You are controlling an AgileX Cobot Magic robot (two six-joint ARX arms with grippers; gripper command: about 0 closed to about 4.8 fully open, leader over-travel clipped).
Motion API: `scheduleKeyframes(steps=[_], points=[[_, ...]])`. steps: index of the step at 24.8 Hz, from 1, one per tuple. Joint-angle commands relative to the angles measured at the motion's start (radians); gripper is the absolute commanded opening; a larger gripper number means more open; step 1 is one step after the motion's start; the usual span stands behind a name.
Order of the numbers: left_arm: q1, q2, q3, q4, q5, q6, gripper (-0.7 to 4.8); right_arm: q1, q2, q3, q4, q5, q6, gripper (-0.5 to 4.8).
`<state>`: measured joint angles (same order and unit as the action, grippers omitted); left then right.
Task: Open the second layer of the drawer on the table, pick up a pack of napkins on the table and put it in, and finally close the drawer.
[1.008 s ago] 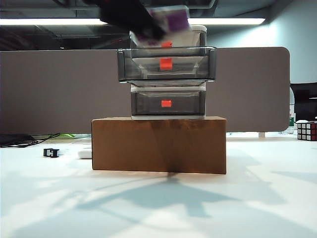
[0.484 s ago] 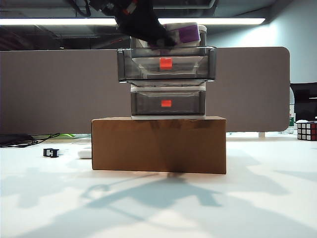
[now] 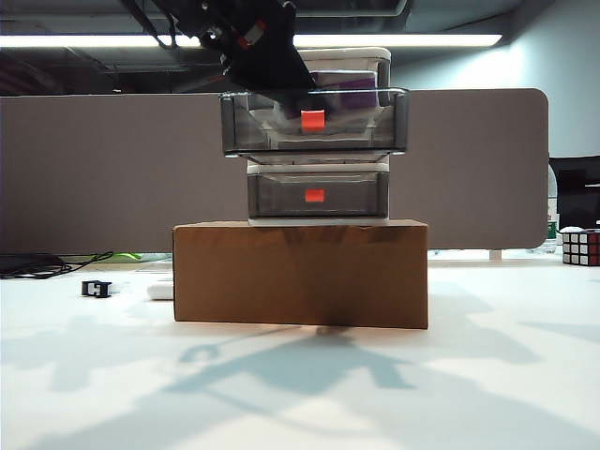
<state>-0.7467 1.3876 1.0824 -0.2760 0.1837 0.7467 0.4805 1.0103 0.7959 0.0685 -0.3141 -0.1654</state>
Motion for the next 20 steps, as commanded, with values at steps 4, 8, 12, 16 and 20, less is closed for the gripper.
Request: scheduleKeyframes(steps=[4,8,12,16,20], points=[[0.001,-0.003,0.019,-0.008,-0.034,-0.003,2.62,0.0,-0.006,0.007,0.011,0.0,0.0,-0.05],[0.001,-0.003,0.026,-0.008,-0.034,-0.003,2.65,0.0,-0.006,0.007,0.011,0.001,0.0,-0.05],[0.001,-0.012,0.026,-0.021,-0.071,-0.003,2.65,0.0,-0.006,0.007,0.011,0.001,0.0,-0.05],[0.001,-0.051,0.05,-0.118,-0.117,-0.007,2.65,0.0,-0.006,0.007,0.011,0.001,0.0,-0.05],[0.001,-0.108,0.097,-0.238,-0.116,-0.1,2.64,0.0,-0.006,0.007,0.024,0.0,0.0,-0.05]])
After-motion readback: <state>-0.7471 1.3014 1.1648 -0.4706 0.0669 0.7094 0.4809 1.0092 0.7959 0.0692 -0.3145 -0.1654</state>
